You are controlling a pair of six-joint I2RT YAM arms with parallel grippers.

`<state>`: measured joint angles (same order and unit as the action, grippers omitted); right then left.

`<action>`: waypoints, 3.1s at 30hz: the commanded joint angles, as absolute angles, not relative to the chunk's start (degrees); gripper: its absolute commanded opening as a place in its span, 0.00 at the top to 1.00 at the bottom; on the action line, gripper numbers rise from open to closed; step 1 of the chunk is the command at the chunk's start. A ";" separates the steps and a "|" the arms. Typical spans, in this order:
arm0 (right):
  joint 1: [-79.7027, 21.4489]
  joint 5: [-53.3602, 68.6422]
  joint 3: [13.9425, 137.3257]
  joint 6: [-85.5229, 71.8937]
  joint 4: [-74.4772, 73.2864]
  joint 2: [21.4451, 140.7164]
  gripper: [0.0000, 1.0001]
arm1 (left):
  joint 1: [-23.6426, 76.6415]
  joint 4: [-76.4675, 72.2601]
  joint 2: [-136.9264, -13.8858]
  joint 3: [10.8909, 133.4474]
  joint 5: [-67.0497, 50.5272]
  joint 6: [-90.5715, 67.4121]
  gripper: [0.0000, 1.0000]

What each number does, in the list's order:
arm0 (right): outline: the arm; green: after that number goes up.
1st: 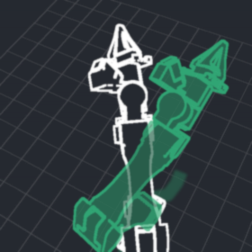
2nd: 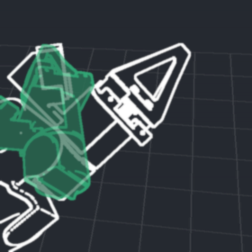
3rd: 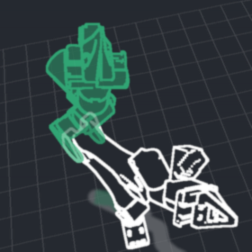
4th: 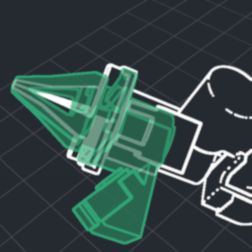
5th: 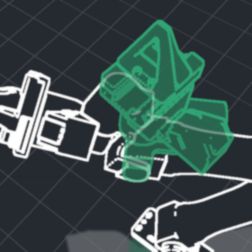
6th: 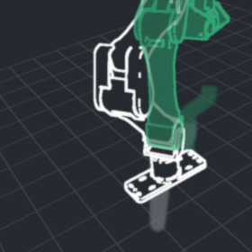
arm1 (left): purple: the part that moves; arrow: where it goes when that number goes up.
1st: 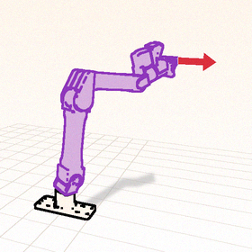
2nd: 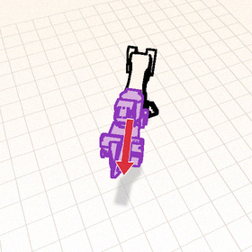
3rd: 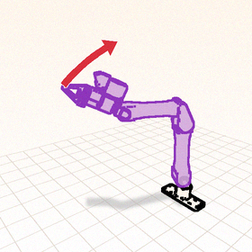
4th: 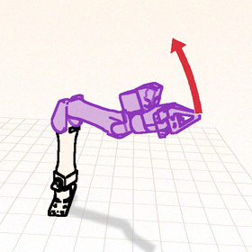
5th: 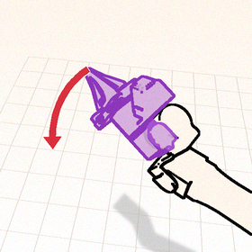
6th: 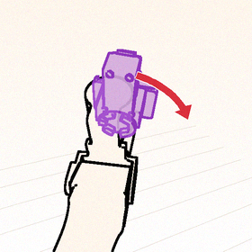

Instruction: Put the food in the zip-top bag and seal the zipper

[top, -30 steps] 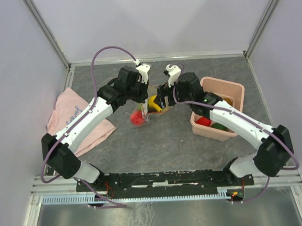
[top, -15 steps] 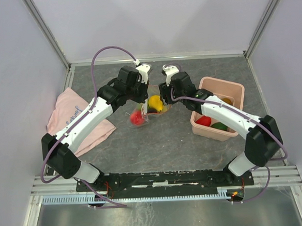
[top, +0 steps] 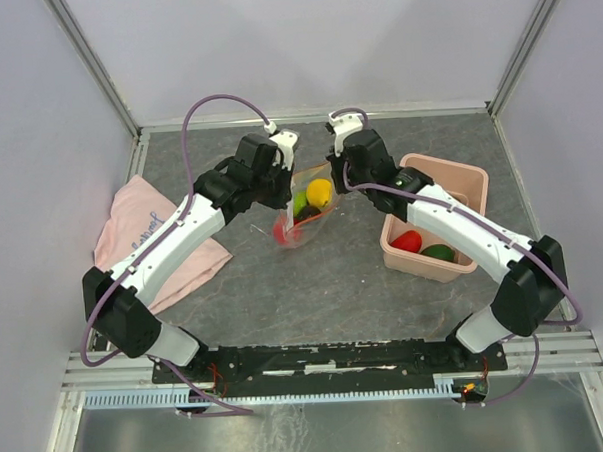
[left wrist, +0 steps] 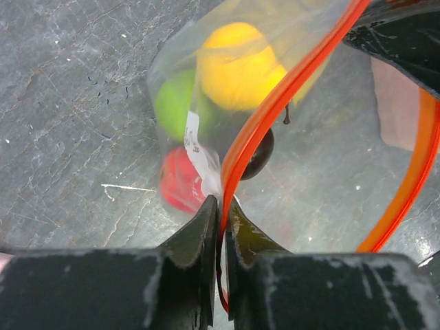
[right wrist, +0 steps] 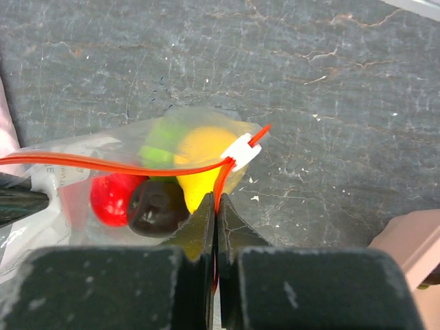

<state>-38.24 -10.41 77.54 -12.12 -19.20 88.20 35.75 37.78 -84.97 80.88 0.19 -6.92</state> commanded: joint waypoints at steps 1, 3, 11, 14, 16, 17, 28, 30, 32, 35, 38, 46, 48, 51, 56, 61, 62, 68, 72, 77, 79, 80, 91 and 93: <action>-38.97 -14.81 80.50 -12.79 -18.80 85.67 0.98 | 35.96 38.30 -83.40 83.87 1.99 -11.85 0.83; -39.36 -15.73 80.88 -13.28 -19.13 85.93 0.98 | 36.02 38.23 -83.65 84.23 1.73 -12.93 0.77; -40.09 -18.71 82.11 -14.50 -19.84 87.16 0.98 | 37.05 39.57 -84.28 84.83 1.76 -14.15 0.68; -40.08 -20.97 82.30 -14.10 -20.31 87.09 0.98 | 37.28 41.39 -84.13 86.02 3.17 -13.46 0.80; -40.08 -22.21 82.30 -13.69 -20.62 86.93 0.98 | 37.39 42.39 -84.02 86.81 4.88 -12.52 0.93; -40.03 -22.45 82.31 -13.51 -20.69 86.89 0.98 | 37.36 42.78 -84.02 87.17 5.98 -11.85 0.97; -39.31 -15.43 82.35 -11.99 -21.81 85.17 0.67 | 37.39 42.91 -85.61 89.28 11.92 -8.22 0.97; -38.71 -14.20 82.46 -11.55 -23.29 83.95 0.60 | 37.36 42.20 -85.77 89.50 12.70 -7.63 0.97; -38.06 -13.26 82.55 -10.95 -25.31 82.39 0.54 | 37.36 41.58 -85.92 89.70 13.24 -7.31 0.97; -36.44 -12.83 81.82 -11.32 -28.58 79.42 0.48 | 37.36 40.84 -85.80 89.60 13.19 -6.90 0.97; -34.06 -13.72 80.76 -12.38 -31.49 76.87 0.45 | 37.35 40.78 -86.07 89.70 13.22 -6.55 0.97; -22.97 -17.07 75.19 -16.79 -34.72 72.62 0.37 | 37.35 40.87 -86.20 89.86 13.59 -5.64 0.97; -20.78 -18.17 73.67 -17.67 -34.48 73.08 0.35 | 37.37 40.85 -86.14 89.86 13.63 -5.62 0.97; -17.89 -19.50 71.40 -19.44 -32.96 74.35 0.31 | 37.29 40.87 -85.97 89.83 13.45 -5.42 0.97; -13.20 -16.27 67.31 -22.82 -28.37 78.16 0.26 | 37.31 40.81 -85.48 89.52 13.55 -5.60 0.97; -9.57 -13.27 63.67 -26.16 -20.50 82.23 0.22 | 37.35 40.80 -85.14 89.34 13.45 -5.87 0.97; -8.91 -13.49 63.42 -26.48 -19.69 83.21 0.22 | 37.35 40.83 -85.10 89.39 13.45 -5.86 0.97; -5.07 -9.97 62.20 -30.90 -13.03 88.59 0.19 | 37.37 40.61 -85.11 89.39 12.84 -6.22 0.97; -4.90 -9.50 61.64 -33.80 -10.19 92.40 0.16 | 37.37 40.51 -85.49 89.41 12.46 -6.56 0.97; -4.29 -9.74 59.34 -36.09 -7.13 94.88 0.16 | 37.34 40.26 -85.48 89.21 12.47 -6.49 0.97; -4.30 -10.24 58.17 -36.55 -6.37 95.27 0.16 | 37.35 40.29 -85.60 89.17 12.36 -6.53 0.97; -4.25 -10.61 57.25 -36.86 -5.64 95.34 0.17 | 37.35 40.12 -85.68 89.14 12.36 -6.55 0.97; -3.79 -8.80 54.86 -36.45 -3.48 97.61 0.17 | 37.35 39.49 -86.06 88.93 11.84 -6.55 0.97; -3.85 -8.58 54.93 -35.91 -3.49 97.47 0.19 | 37.35 39.38 -86.13 88.89 11.75 -6.59 0.97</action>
<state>-4.01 -9.26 54.81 -36.56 -6.28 97.51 37.15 43.13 -86.63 87.07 11.92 -8.05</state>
